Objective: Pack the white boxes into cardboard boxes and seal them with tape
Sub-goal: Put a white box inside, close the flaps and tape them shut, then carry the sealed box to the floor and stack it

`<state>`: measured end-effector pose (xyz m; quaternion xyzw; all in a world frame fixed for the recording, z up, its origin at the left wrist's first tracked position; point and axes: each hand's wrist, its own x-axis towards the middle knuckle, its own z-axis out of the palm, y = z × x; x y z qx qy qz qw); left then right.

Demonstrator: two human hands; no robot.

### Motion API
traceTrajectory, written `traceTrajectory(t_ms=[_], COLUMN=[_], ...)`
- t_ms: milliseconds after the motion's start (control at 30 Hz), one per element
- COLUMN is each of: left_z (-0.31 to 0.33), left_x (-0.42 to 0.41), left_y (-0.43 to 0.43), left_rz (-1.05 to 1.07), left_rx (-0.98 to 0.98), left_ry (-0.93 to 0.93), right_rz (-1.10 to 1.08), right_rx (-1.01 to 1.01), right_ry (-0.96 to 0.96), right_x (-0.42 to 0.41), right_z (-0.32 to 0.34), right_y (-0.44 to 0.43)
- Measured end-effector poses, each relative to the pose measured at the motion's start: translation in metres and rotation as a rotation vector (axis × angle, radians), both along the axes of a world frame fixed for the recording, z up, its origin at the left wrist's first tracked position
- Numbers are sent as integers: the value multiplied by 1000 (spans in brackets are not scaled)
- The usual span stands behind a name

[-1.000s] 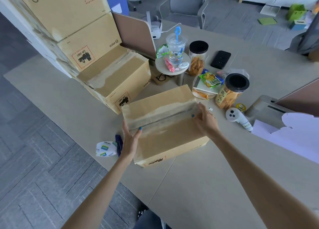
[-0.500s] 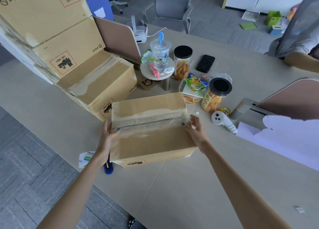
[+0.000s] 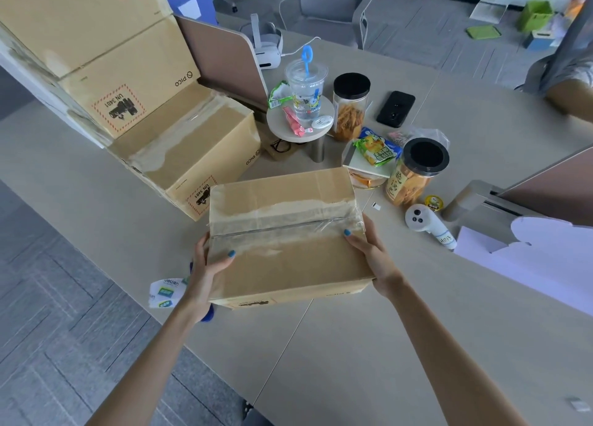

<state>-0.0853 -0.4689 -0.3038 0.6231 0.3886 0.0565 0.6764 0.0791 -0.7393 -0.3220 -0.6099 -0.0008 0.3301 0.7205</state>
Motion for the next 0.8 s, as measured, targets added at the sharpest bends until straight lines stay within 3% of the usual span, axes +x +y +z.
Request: traceTrajectory(t_ms=[267, 800], left_z=[19, 140], left_x=[0, -59], left_y=[0, 51], left_rz=[-8, 24], left_rx=[20, 200], left_ry=[-82, -367], right_rz=[-9, -31], right_rx=[14, 200], right_ry=[-41, -301], right_x=[-4, -55], right_z=[14, 124], right_y=[-5, 56])
